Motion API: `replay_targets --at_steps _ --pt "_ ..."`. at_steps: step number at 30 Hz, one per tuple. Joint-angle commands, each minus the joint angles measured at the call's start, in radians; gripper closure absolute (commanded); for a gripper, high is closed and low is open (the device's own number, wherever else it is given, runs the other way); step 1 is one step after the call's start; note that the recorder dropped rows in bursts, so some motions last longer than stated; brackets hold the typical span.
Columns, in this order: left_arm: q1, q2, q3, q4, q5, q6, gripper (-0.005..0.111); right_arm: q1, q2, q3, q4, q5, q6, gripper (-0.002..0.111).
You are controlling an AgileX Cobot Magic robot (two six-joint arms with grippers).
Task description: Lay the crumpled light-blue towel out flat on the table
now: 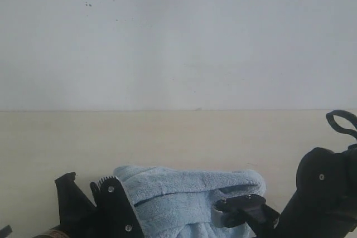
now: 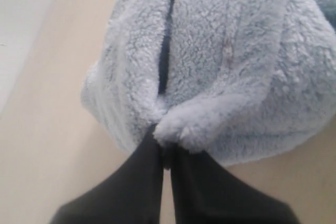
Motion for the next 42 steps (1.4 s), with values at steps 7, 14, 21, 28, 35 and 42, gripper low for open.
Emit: replay_targets --at_steps 7,14,21,28,35,42 --pt "-0.007 -0.016 -0.005 -0.04 0.021 0.007 0.103 0.002 -0.001 -0.006 0.008 -0.061 -0.043 0.108" --pt "-0.007 -0.076 -0.005 -0.148 -0.017 0.126 0.103 0.0 -0.026 -0.006 0.004 -0.066 -0.071 0.108" --pt "-0.007 -0.438 -0.049 -0.515 -0.196 0.572 0.103 0.0 -0.207 -0.032 -0.156 0.073 -0.07 0.108" --pt "-0.007 -0.92 -0.05 -0.689 -0.259 0.779 0.103 0.0 -0.432 -0.046 -0.591 0.2 0.197 0.108" --pt "-0.007 -1.324 -0.05 -0.733 -0.275 0.779 0.103 0.0 -0.589 -0.082 -1.087 0.328 0.581 0.108" --pt "-0.007 -1.509 -0.05 -0.767 -0.348 0.779 0.103 0.0 -0.652 -0.163 -1.296 0.443 0.658 0.108"
